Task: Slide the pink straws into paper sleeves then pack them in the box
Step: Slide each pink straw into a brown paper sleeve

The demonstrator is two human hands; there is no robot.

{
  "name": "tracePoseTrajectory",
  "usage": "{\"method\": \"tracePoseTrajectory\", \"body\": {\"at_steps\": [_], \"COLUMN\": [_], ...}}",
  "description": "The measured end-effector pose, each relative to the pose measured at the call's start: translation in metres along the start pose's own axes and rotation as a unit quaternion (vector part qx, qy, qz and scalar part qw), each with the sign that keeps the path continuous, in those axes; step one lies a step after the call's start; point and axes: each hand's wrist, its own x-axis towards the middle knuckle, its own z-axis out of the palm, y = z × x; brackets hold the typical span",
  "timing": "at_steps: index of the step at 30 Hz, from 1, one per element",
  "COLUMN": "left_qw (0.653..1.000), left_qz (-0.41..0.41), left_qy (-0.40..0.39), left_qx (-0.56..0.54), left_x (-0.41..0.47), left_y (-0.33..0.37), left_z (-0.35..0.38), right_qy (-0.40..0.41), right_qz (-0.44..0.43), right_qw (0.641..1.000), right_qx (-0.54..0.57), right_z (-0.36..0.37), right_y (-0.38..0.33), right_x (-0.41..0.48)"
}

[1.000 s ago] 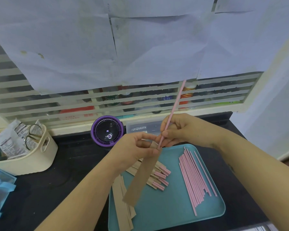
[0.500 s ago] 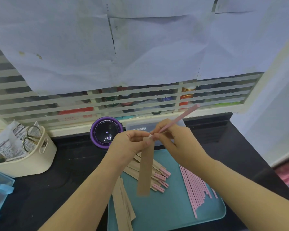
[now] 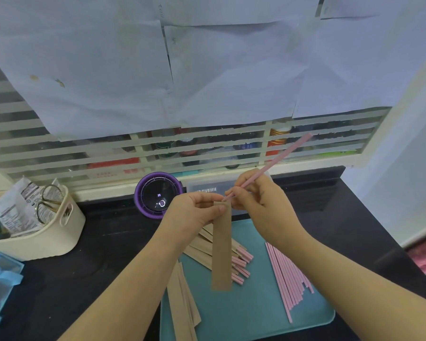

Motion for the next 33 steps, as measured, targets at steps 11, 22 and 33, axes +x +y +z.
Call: {"method": "tracePoseTrajectory", "body": {"at_steps": [11,22,33], "left_qw": [0.999,0.997,0.998], "left_qz": [0.01,0.019,-0.009], "left_qy": [-0.017,-0.046,-0.062], "left_qx": [0.028,0.053,0.026], "left_x": [-0.003,-0.005,-0.005], "left_y": [0.003,0.008,0.007], "left_z": [-0.001,-0.004,-0.007], "right_qy": [-0.037,-0.127,-0.229], "right_qz": [0.001,0.06,0.14], "right_qw": [0.999,0.99,0.962], "right_qx": [-0.037,-0.02,0.052], "right_z": [-0.007,-0.023,-0.036], "right_y": [-0.003,-0.014,-0.017], "right_x": [0.005,0.019,0.027]}}
